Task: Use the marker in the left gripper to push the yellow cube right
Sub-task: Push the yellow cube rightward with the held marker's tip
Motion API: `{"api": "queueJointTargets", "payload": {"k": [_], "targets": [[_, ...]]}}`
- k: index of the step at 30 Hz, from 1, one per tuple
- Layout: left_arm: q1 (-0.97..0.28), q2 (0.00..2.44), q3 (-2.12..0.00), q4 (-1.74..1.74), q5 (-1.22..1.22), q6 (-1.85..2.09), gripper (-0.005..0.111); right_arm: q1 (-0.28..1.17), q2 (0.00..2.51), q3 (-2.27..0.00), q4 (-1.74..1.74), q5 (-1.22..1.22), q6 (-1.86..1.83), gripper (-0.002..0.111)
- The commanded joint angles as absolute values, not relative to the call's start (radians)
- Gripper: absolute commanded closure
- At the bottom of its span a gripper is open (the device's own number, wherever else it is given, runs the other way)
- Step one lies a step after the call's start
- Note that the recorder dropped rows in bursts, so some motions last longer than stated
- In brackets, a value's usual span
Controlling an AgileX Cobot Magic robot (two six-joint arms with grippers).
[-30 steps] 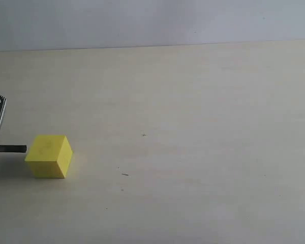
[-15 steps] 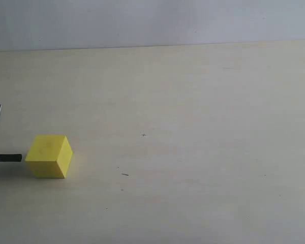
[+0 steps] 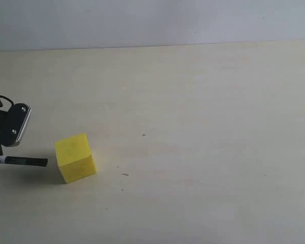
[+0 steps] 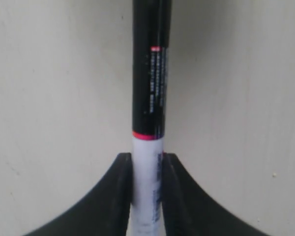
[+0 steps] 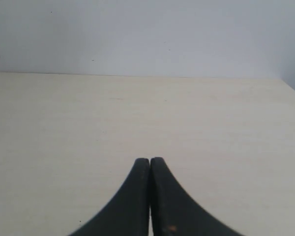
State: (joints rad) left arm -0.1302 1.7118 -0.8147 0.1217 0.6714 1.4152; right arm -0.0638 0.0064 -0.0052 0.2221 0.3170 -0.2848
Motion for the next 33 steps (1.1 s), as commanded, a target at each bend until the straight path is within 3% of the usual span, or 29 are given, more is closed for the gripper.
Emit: {"api": "queueJointTargets", "payload": {"k": [1, 11, 20, 33], "targets": [[-0.081, 1.709, -0.817, 0.125, 0.683, 1.403, 0.107, -0.070, 0.000, 0.000, 0.218, 0.312, -0.284, 0.108], [-0.097, 1.715, -0.817, 0.106, 0.668, 1.292, 0.107, -0.070, 0.000, 0.000, 0.218, 0.312, -0.284, 0.108], [-0.322, 1.717, -0.817, 0.100, 0.589, 1.205, 0.107, -0.070, 0.000, 0.000, 0.218, 0.312, -0.284, 0.108], [-0.230, 1.717, -0.826, 0.301, 0.697, 1.083, 0.107, -0.070, 0.000, 0.000, 0.218, 0.312, -0.284, 0.108]]}}
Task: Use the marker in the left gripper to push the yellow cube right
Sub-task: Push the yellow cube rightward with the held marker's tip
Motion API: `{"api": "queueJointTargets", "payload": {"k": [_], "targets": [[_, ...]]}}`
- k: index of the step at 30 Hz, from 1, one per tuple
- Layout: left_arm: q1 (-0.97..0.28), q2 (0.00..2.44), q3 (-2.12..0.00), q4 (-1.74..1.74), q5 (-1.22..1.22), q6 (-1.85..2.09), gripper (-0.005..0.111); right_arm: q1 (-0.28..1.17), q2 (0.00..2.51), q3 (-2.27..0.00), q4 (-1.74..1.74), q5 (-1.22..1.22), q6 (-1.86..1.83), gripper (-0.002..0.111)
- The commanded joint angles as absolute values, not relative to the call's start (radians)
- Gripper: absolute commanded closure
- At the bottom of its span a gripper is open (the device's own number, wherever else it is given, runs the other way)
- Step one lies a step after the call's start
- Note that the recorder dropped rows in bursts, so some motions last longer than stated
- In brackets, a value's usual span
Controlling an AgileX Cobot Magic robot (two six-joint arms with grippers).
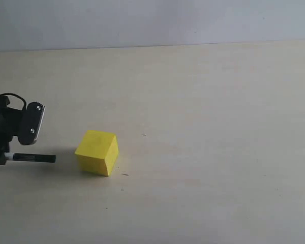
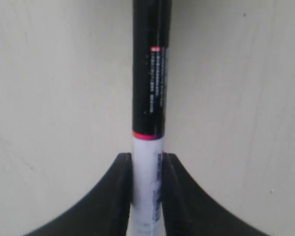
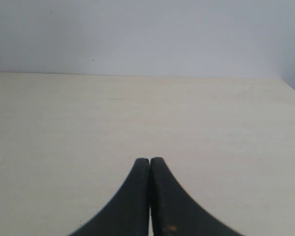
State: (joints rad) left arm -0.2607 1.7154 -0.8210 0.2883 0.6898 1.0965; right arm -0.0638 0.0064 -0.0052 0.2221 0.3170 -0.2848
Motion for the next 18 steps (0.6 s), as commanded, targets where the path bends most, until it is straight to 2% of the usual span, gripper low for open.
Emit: {"api": "queueJointTargets", "payload": {"k": [1, 9, 18], "targets": [[-0.226, 1.717, -0.826, 0.301, 0.695, 1.083, 0.107, -0.070, 0.000, 0.000, 0.218, 0.312, -0.284, 0.108], [-0.252, 1.720, -0.826, 0.280, 0.591, 1.083, 0.107, -0.070, 0.000, 0.000, 0.218, 0.312, -0.284, 0.108], [-0.482, 1.720, -0.826, 0.272, 0.552, 1.041, 0.107, -0.070, 0.000, 0.000, 0.218, 0.312, -0.284, 0.108]]}}
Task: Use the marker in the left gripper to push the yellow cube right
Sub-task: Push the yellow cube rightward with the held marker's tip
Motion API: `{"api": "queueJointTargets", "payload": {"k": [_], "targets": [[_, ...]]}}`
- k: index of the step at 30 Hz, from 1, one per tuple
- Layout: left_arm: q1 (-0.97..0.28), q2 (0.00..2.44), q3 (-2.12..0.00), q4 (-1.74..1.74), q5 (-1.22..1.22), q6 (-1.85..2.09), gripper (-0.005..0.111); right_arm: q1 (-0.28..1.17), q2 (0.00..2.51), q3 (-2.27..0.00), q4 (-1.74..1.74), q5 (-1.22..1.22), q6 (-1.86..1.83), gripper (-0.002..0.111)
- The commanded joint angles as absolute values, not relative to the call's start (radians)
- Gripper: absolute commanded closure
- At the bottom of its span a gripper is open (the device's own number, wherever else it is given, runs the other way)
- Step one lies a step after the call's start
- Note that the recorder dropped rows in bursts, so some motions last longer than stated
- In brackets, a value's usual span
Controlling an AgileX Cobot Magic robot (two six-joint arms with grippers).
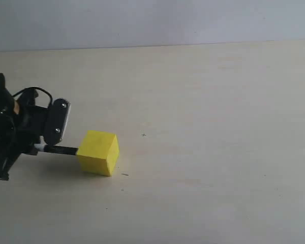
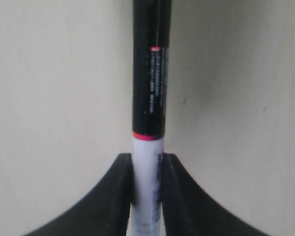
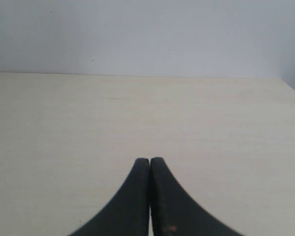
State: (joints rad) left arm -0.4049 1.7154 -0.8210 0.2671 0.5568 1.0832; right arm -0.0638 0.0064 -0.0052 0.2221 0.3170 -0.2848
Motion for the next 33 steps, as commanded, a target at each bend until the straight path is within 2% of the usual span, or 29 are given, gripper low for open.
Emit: {"api": "queueJointTargets", "payload": {"k": [1, 6, 15, 19, 26, 33], "targets": [[-0.487, 1.718, -0.826, 0.296, 0.561, 1.019, 0.107, -0.070, 0.000, 0.000, 0.218, 0.312, -0.284, 0.108], [-0.441, 1.718, -0.826, 0.406, 0.633, 0.914, 0.107, -0.070, 0.000, 0.000, 0.218, 0.312, -0.284, 0.108], [-0.372, 1.720, -0.826, 0.383, 0.621, 0.904, 0.107, -0.070, 0.000, 0.000, 0.218, 0.312, -0.284, 0.108], [-0.414, 1.720, -0.826, 0.279, 0.580, 0.904, 0.107, -0.070, 0.000, 0.000, 0.218, 0.312, -0.284, 0.108], [-0.587, 1.720, -0.860, 0.277, 0.574, 0.900, 0.107, -0.070, 0.000, 0.000, 0.218, 0.312, -0.284, 0.108], [-0.575, 1.720, -0.895, 0.303, 0.651, 0.855, 0.107, -0.070, 0.000, 0.000, 0.218, 0.312, -0.284, 0.108]]}}
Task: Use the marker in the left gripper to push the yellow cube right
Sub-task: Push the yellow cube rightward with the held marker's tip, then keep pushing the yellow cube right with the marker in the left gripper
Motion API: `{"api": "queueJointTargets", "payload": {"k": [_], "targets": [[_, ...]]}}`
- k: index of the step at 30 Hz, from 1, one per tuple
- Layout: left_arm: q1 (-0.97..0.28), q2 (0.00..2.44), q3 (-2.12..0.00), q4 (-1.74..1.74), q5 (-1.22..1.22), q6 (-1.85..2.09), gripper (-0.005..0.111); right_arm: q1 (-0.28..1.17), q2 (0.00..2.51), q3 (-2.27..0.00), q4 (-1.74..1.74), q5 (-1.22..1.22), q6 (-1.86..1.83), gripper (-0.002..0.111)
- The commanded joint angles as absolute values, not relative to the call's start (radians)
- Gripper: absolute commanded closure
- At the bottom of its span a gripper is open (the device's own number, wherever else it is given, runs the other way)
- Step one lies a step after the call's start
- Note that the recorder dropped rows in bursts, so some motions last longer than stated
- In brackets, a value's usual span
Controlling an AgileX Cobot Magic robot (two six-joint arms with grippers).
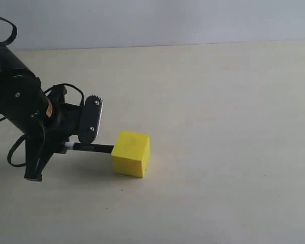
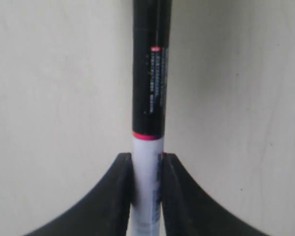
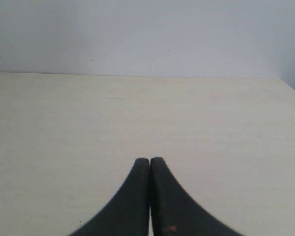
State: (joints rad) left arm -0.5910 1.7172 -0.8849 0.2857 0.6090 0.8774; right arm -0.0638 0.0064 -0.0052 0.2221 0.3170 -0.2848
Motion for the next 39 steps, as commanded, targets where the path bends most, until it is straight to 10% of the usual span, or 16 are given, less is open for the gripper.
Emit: {"api": "queueJointTargets", "payload": {"k": [1, 39], "targets": [[-0.565, 1.720, -0.895, 0.306, 0.660, 0.855, 0.107, -0.070, 0.000, 0.000, 0.218, 0.312, -0.284, 0.108], [-0.673, 1.720, -0.895, 0.251, 0.466, 0.850, 0.107, -0.070, 0.000, 0.000, 0.218, 0.312, -0.284, 0.108]]}}
